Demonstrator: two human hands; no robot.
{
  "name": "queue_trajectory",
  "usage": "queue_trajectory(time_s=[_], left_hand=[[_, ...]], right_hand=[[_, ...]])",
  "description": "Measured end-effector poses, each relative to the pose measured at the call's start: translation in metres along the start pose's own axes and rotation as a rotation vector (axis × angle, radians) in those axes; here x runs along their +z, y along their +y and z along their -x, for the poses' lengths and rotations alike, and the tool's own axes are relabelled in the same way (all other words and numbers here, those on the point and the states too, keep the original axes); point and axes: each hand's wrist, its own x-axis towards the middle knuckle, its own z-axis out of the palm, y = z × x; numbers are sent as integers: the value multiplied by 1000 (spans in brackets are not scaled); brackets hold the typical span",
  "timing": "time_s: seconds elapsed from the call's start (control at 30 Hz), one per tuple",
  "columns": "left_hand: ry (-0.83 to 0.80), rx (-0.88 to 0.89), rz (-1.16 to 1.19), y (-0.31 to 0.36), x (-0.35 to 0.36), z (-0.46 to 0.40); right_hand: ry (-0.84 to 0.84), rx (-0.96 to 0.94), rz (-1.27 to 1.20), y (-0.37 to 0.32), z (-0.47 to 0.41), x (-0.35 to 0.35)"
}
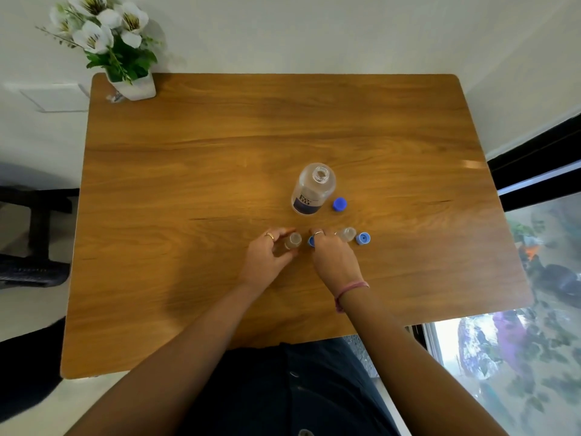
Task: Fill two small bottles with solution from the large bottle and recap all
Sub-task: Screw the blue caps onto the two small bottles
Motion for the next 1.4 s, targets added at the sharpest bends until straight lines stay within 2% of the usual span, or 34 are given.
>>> queue_trajectory(time_s=[0.33,0.43,0.6,0.77,1.1,1.4], left_hand=[[77,97,61,24,-11,4],[116,119,132,47,-19,6],[113,59,347,98,-35,7],[176,97,396,142,-46,-3],[233,187,438,224,-59,-36],[281,302,476,305,-67,-54]], right_hand=[[142,-110,-152,2,23,-35],[231,-151,-249,6,30,-59],[356,-160,-414,17,33,-101],[438,-192,-614,27,28,-141],[428,-224,-991,48,22,-215],[417,-435,-1087,63,14,-308]])
